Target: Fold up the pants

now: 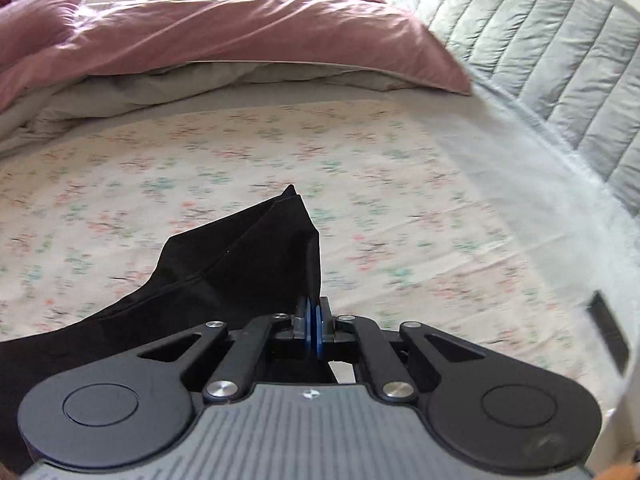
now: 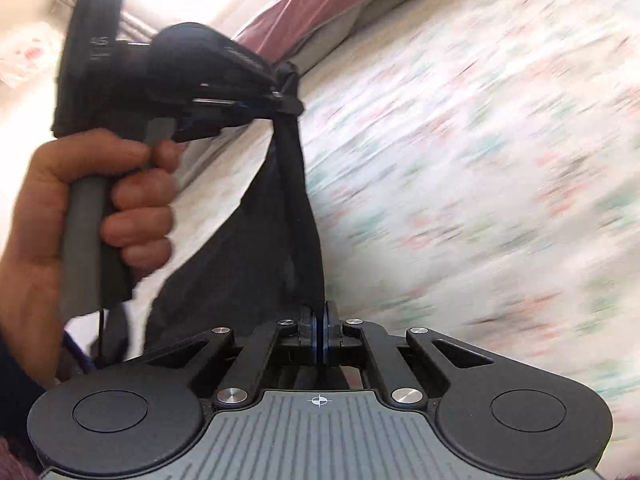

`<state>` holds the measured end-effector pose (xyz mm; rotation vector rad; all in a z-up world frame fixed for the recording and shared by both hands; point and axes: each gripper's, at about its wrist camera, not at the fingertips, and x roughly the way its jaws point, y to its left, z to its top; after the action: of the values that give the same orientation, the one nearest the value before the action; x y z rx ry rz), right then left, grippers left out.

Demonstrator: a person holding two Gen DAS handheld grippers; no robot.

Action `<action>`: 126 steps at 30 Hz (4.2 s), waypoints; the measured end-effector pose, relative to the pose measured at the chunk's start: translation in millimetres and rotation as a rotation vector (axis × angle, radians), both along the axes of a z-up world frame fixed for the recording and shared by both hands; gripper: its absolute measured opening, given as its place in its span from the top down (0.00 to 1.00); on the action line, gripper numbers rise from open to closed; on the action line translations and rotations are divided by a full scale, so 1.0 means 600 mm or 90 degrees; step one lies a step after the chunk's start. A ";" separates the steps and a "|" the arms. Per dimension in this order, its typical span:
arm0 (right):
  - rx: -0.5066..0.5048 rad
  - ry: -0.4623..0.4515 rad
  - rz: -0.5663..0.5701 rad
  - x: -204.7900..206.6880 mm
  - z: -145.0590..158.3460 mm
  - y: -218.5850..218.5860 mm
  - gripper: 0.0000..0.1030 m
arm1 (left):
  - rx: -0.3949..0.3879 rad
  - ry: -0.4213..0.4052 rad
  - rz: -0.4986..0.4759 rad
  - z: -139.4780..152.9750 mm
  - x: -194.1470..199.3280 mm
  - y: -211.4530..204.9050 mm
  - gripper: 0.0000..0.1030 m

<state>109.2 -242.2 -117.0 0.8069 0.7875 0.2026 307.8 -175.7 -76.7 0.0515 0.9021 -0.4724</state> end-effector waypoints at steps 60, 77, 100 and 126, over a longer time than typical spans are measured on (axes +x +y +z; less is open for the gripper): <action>-0.181 -0.034 0.336 0.189 0.043 0.518 0.96 | -0.207 0.087 0.191 -0.135 0.066 0.629 0.81; -0.070 -0.059 0.220 0.179 0.072 0.359 0.58 | -0.176 0.065 0.265 -0.068 -0.029 0.642 0.74; -0.102 0.031 0.165 0.353 -0.043 0.244 0.63 | -0.168 0.126 0.209 -0.159 -0.024 0.554 0.70; -0.014 0.065 0.074 0.318 -0.064 0.164 0.42 | -0.232 0.105 0.308 -0.146 -0.037 0.629 0.11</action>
<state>299.9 -143.5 -155.5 0.7564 0.9320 0.2571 285.7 201.9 -164.2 -0.5347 0.9407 -0.1820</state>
